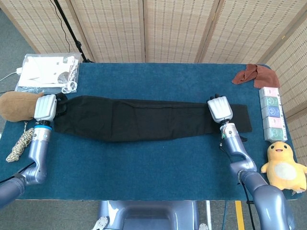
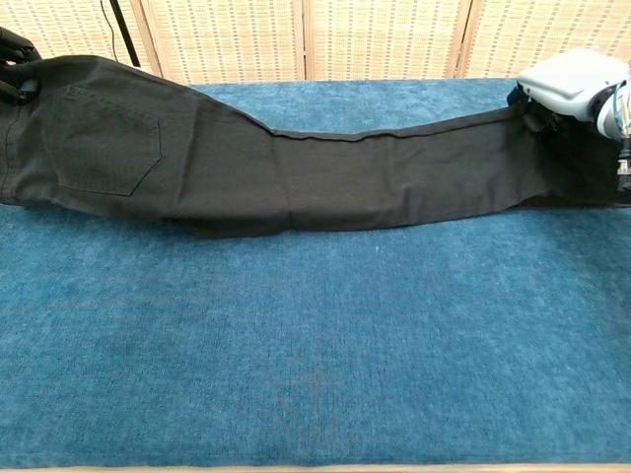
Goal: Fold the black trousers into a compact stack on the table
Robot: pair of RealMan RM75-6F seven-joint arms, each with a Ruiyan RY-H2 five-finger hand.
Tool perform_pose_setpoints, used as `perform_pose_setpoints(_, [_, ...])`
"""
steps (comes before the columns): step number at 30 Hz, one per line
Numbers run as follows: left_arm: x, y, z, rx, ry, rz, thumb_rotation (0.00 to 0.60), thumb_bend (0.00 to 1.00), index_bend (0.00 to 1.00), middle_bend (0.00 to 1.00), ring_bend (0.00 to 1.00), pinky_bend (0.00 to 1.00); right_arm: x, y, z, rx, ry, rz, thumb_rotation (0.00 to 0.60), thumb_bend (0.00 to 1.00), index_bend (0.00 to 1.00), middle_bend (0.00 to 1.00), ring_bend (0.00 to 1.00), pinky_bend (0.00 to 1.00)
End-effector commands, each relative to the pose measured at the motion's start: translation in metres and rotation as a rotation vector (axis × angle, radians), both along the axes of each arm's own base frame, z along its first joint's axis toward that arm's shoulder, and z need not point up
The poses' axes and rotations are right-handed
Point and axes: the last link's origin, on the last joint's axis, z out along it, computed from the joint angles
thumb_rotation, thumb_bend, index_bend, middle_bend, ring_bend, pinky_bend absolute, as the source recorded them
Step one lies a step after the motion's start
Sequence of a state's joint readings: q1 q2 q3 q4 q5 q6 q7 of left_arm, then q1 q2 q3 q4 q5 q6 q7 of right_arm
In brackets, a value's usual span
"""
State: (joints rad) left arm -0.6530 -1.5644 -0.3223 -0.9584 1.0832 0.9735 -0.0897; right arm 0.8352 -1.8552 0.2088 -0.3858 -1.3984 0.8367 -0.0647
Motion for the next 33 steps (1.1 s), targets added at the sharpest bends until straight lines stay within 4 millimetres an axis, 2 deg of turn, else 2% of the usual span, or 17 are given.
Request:
perform_pose_setpoints(1, [-0.001,0.001,-0.002,-0.003,-0.006,0.004,0.600,0.49,0.64,0.56,0.56,0.51,0.001,-0.002,-0.003,0.011,0.021,-0.001,0.600,0.64,0.65,0.44,0.33,0.51])
perform_pose_setpoints(5, [-0.003,0.000,-0.001,0.002,-0.013,0.005,0.600,0.49,0.64,0.56,0.56,0.51,-0.001,-0.003,-0.005,0.016,0.056,-0.011,0.600,0.64,0.65,0.43,0.32,0.50])
perform_pose_setpoints(10, [-0.004,0.000,0.003,0.019,-0.020,0.006,0.600,0.49,0.65,0.56,0.56,0.51,-0.002,-0.008,-0.005,0.017,0.098,-0.020,0.600,0.64,0.59,0.36,0.25,0.48])
perform_pose_setpoints(12, [-0.005,0.000,0.003,0.020,-0.021,0.009,0.600,0.49,0.65,0.56,0.56,0.51,-0.003,-0.009,-0.003,0.017,0.121,-0.023,0.600,0.61,0.50,0.28,0.18,0.43])
perform_pose_setpoints(14, [-0.004,0.001,0.003,0.019,-0.016,0.010,0.600,0.49,0.65,0.56,0.56,0.51,-0.006,-0.013,0.000,0.017,0.165,-0.035,0.600,0.49,0.32,0.13,0.08,0.35])
perform_pose_setpoints(16, [-0.004,0.001,0.003,0.014,-0.012,0.009,0.600,0.49,0.65,0.56,0.56,0.51,-0.007,-0.015,0.002,0.012,0.183,-0.050,0.600,0.32,0.13,0.01,0.00,0.25])
perform_pose_setpoints(19, [-0.002,0.002,0.001,0.011,-0.007,0.007,0.600,0.49,0.65,0.56,0.56,0.51,-0.009,-0.018,0.006,0.000,0.184,-0.069,0.600,0.20,0.02,0.00,0.00,0.13])
perform_pose_setpoints(22, [-0.002,0.003,0.001,0.009,-0.005,0.006,0.600,0.49,0.65,0.56,0.56,0.51,-0.009,-0.019,0.009,-0.008,0.175,-0.070,0.600,0.11,0.00,0.00,0.00,0.04])
perform_pose_setpoints(24, [-0.001,0.003,0.000,0.009,-0.005,0.006,0.600,0.49,0.65,0.56,0.56,0.51,-0.010,-0.019,0.012,-0.013,0.172,-0.071,0.600,0.09,0.00,0.00,0.00,0.01])
perform_pose_setpoints(27, [-0.001,0.004,0.000,0.012,-0.008,0.007,0.600,0.49,0.65,0.56,0.56,0.51,-0.010,-0.020,0.016,-0.030,0.158,-0.070,0.600,0.08,0.00,0.00,0.00,0.00])
perform_pose_setpoints(33, [-0.006,0.005,0.000,0.022,0.011,0.005,0.600,0.49,0.65,0.56,0.56,0.51,-0.010,-0.016,0.038,-0.120,0.022,-0.057,0.600,0.08,0.00,0.00,0.00,0.00])
